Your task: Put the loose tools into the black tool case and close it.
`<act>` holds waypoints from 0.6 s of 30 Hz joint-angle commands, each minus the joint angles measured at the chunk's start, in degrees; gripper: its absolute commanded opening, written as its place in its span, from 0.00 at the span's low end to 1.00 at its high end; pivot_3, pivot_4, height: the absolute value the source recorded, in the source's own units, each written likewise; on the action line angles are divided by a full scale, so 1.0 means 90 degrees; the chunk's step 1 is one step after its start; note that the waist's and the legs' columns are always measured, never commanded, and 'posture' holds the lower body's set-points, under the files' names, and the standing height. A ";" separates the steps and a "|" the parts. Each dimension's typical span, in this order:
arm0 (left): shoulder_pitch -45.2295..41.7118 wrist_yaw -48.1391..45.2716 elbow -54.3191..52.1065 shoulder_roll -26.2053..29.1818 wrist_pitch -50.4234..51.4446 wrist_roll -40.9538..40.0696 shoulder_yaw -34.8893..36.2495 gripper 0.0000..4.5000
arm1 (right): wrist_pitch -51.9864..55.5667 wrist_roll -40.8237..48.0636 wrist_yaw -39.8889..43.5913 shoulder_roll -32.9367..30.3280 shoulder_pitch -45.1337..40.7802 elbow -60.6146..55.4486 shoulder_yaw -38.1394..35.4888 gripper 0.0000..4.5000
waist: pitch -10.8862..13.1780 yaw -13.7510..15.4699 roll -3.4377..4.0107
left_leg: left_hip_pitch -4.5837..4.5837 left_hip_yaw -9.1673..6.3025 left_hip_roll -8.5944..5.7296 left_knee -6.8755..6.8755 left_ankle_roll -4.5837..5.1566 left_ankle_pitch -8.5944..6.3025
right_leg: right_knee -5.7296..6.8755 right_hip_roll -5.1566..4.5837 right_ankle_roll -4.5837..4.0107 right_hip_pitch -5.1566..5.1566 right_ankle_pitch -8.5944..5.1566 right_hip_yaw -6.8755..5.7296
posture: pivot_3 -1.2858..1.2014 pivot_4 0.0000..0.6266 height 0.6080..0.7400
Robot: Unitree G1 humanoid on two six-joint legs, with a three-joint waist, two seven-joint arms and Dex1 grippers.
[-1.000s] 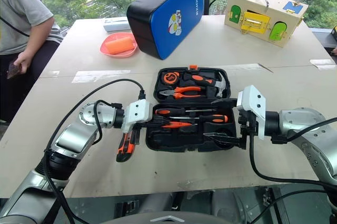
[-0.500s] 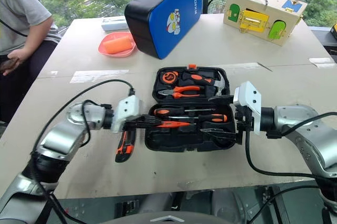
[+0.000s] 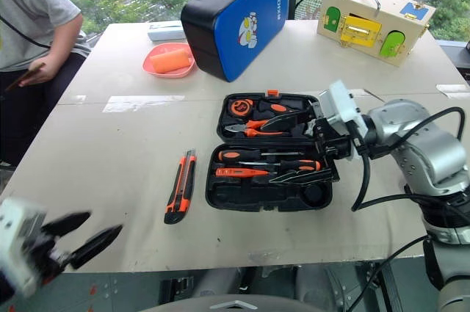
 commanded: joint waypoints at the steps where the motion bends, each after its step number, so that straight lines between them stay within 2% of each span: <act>1: 0.0400 0.0563 -0.0767 -0.0377 0.0089 -0.0337 0.0027 0.99 | -0.0282 -0.0173 0.0260 0.0057 -0.0122 0.0209 0.0009 1.00 | 0.0002 0.0161 0.0002 | 0.0000 0.0005 -0.0001 0.0008 0.0021 -0.0012 | -0.0003 -0.0003 0.0003 0.0007 0.0004 0.0000 | 0.52 0.24 0.96; 3: 0.0331 0.1023 -0.1070 -0.0434 0.0358 -0.0610 -0.0200 0.99 | -0.0312 -0.0225 0.0306 0.0084 -0.0159 0.0268 0.0036 1.00 | 0.0001 0.0240 0.0001 | 0.0000 0.0005 -0.0001 0.0017 0.0024 -0.0014 | -0.0007 -0.0003 0.0001 0.0014 0.0007 -0.0002 | 0.52 0.24 0.96; 10: -0.2193 0.3702 -0.1074 -0.0048 0.2576 -0.2196 -0.1437 0.99 | -0.0275 -0.0347 0.0190 -0.0099 0.0118 -0.0204 -0.0044 1.00 | -0.0005 0.0214 0.0013 | 0.0008 0.0012 0.0002 0.0016 -0.0004 0.0003 | 0.0004 0.0008 0.0009 0.0011 0.0018 -0.0015 | 0.52 0.24 0.96; 14: -0.3503 0.4555 -0.0727 0.0145 0.3882 -0.2178 -0.2099 0.99 | -0.0110 -0.0273 -0.0189 -0.0173 0.0433 -0.0639 -0.0205 1.00 | -0.0009 0.0132 0.0003 | 0.0001 0.0018 0.0004 0.0015 -0.0008 0.0004 | 0.0008 0.0011 0.0012 0.0005 0.0019 -0.0008 | 0.52 0.24 0.96; 17: -0.4458 0.4949 -0.0163 0.0126 0.4532 -0.1819 -0.2557 0.99 | -0.0048 -0.0264 -0.0475 -0.0223 0.0694 -0.0911 -0.0316 1.00 | -0.0009 0.0069 0.0004 | -0.0002 0.0018 0.0004 0.0012 -0.0009 0.0005 | 0.0008 0.0014 0.0012 -0.0004 0.0019 -0.0007 | 0.52 0.24 0.96; 18: -0.4673 0.5072 0.0031 0.0259 0.4597 -0.1572 -0.2934 0.99 | -0.0016 -0.0246 -0.0572 -0.0238 0.0774 -0.0990 -0.0360 1.00 | -0.0009 0.0052 0.0003 | -0.0002 0.0018 0.0004 0.0013 -0.0009 0.0005 | 0.0010 0.0015 0.0013 -0.0004 0.0019 -0.0007 | 0.52 0.24 0.96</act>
